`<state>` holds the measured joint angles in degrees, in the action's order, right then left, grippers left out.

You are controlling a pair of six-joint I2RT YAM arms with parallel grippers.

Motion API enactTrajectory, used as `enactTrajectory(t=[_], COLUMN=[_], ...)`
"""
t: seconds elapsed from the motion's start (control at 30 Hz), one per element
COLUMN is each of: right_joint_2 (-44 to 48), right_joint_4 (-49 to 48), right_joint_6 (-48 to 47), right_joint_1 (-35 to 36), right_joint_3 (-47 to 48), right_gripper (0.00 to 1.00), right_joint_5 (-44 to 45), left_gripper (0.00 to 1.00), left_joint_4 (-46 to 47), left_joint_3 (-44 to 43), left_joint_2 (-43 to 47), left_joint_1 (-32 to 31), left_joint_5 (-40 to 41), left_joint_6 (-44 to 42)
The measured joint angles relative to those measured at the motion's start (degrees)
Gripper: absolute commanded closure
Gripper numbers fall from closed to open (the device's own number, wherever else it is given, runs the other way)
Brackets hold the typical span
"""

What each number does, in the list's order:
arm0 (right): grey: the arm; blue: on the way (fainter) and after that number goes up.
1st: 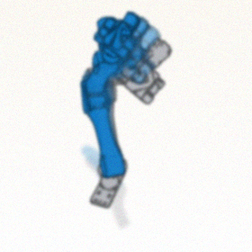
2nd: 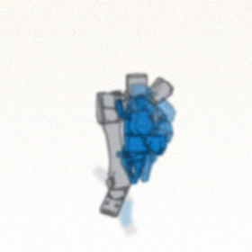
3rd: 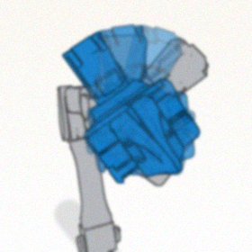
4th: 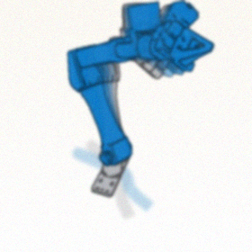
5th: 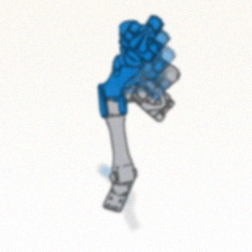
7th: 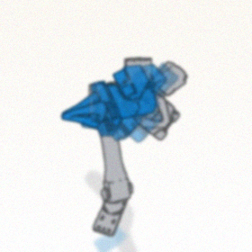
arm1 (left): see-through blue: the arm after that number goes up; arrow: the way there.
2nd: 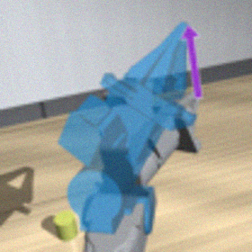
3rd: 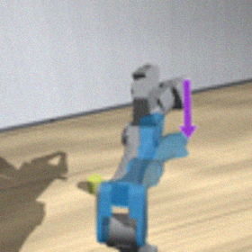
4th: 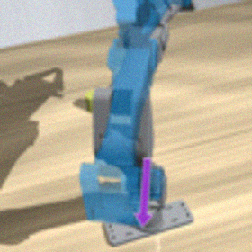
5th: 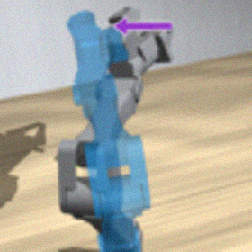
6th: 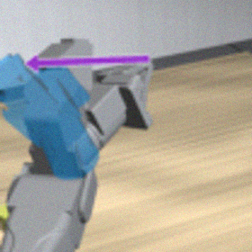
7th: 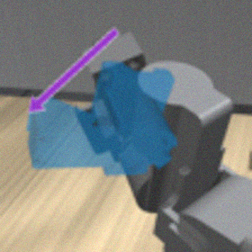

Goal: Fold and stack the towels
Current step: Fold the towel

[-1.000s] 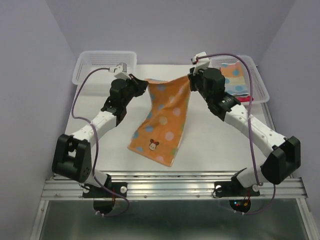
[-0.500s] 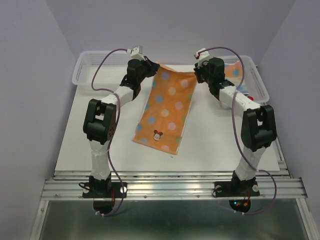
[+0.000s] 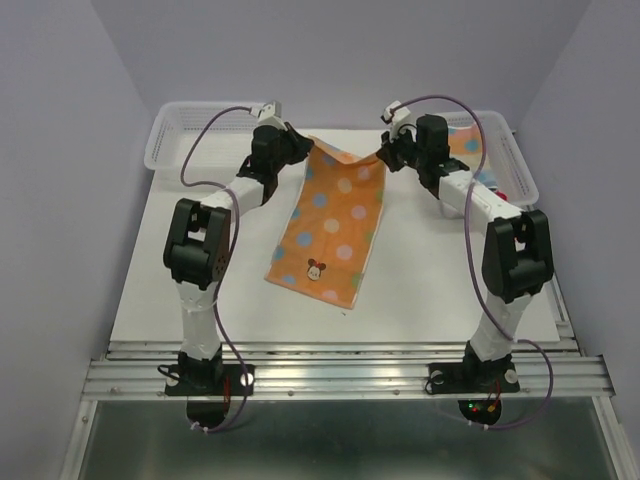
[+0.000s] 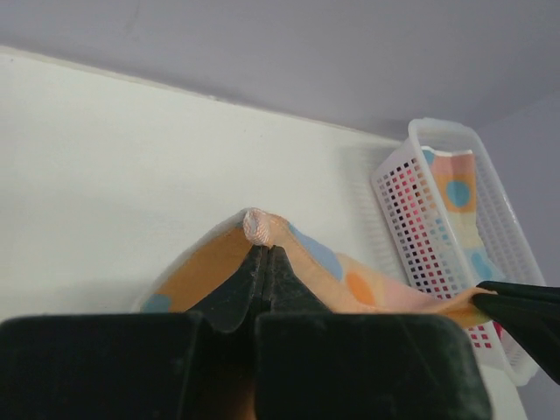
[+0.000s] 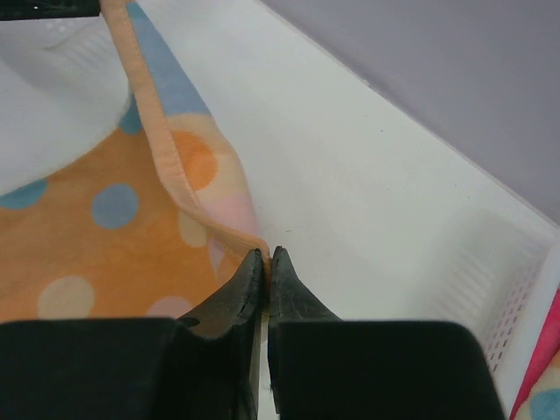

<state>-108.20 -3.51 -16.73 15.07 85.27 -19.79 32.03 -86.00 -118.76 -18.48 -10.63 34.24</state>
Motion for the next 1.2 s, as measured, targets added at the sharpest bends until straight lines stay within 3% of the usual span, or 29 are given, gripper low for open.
enactTrajectory(t=[0.5, 1.2], right_joint_2=[14.4, 26.9], right_joint_4=[7.4, 7.1], right_joint_6=[5.0, 13.0], right_joint_1=[2.8, 13.3], right_joint_3=[-9.9, -30.0], right_gripper=[0.95, 0.95], right_joint_5=[-10.3, -6.7], left_gripper=[1.0, 1.0], left_joint_4=[1.6, 2.0], left_joint_3=[22.8, 54.4], left_joint_2=[20.2, 46.2], left_joint_1=[0.0, -0.6], left_joint_5=[1.3, 4.9], left_joint_6=[1.4, 6.8])
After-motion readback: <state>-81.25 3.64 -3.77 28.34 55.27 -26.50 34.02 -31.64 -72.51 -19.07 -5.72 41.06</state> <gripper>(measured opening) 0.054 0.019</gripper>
